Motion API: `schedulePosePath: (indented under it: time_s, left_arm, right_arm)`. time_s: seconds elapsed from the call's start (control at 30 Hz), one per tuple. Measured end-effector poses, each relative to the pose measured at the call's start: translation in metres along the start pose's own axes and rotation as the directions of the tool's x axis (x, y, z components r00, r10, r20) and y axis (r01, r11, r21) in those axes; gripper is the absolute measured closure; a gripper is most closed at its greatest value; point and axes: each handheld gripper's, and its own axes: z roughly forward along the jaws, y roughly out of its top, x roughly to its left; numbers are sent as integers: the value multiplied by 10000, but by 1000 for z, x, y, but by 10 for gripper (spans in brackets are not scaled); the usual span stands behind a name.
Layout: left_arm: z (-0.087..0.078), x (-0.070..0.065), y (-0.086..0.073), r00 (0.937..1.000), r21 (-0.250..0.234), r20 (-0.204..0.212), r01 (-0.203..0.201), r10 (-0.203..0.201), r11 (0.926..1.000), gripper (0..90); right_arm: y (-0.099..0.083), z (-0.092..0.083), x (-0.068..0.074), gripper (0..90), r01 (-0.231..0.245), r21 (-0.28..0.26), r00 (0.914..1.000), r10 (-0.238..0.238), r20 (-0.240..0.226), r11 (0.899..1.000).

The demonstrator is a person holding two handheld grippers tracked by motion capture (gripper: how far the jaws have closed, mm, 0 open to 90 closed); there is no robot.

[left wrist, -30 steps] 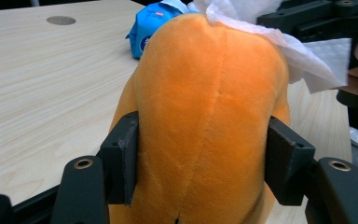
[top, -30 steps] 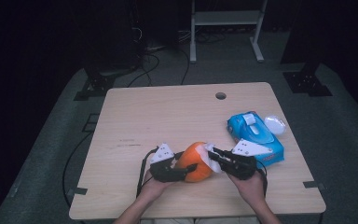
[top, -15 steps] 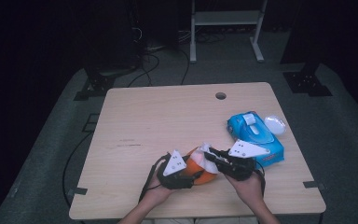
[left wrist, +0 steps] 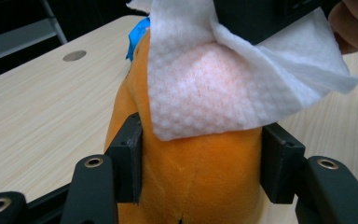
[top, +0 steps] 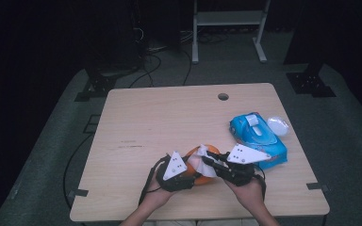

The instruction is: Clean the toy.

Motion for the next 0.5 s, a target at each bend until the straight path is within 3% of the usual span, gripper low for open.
schedulePosePath:
  time_s: [0.1,0.17,0.37,0.43,0.5]
  left_arm:
    - [-1,-1,-1,9999,111,18,-110,110,9999,440]
    - [-1,-2,0,9999,116,-6,-173,173,9998,444]
    - [-2,1,-1,9998,136,171,-47,45,9999,444]
    - [0,2,-3,9997,226,234,-65,60,9997,432]
    - [4,3,-4,9994,215,352,-62,55,9998,361]
  right_arm:
    - [-9,2,-10,778,-240,277,9995,234,217,9993]
    - [-14,3,-16,778,-709,275,9974,706,123,9971]
    - [-8,3,-7,778,-253,308,9996,250,105,9992]
    - [-12,5,-11,778,-444,348,9990,444,13,9984]
    - [-15,5,-14,778,-540,521,9985,538,49,9972]
